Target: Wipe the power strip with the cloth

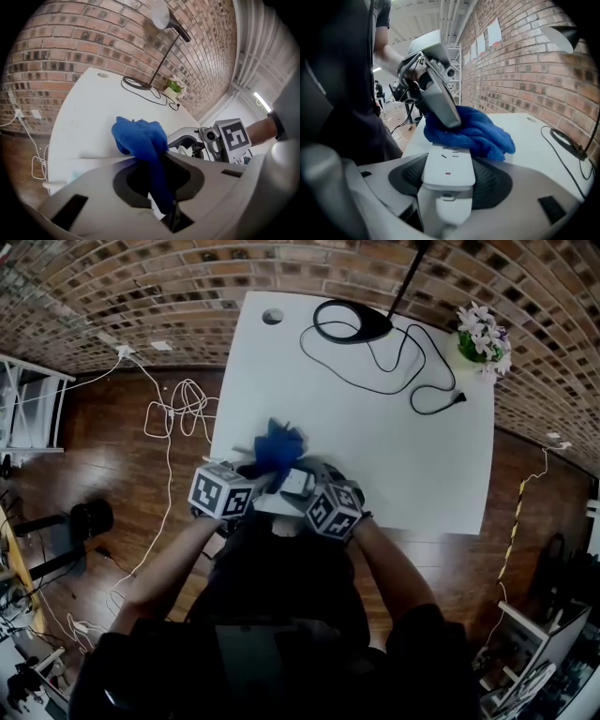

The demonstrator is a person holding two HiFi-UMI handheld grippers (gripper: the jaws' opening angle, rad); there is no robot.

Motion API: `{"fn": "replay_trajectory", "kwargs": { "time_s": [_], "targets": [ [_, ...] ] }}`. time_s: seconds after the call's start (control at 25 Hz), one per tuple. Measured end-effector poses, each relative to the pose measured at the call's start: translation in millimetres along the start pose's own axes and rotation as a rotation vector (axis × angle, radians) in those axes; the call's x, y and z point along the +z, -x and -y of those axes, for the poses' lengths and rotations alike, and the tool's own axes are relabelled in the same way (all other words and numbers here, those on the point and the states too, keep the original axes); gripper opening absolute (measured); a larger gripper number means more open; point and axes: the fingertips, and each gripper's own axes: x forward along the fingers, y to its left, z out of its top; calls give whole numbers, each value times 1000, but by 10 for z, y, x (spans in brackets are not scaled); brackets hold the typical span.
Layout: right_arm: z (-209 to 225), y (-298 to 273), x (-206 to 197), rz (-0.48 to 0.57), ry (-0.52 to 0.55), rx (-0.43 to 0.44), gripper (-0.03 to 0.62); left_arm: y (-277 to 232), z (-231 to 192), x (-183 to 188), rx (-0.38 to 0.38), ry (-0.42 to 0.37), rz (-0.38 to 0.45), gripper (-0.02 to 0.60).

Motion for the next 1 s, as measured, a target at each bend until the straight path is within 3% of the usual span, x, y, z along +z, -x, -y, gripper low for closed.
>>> {"fn": "replay_trajectory", "kwargs": {
  "time_s": [1.0],
  "targets": [
    [-1,-3,7,9,8,-6,278,635,-745,8,215,13,92,57]
  ]
}}
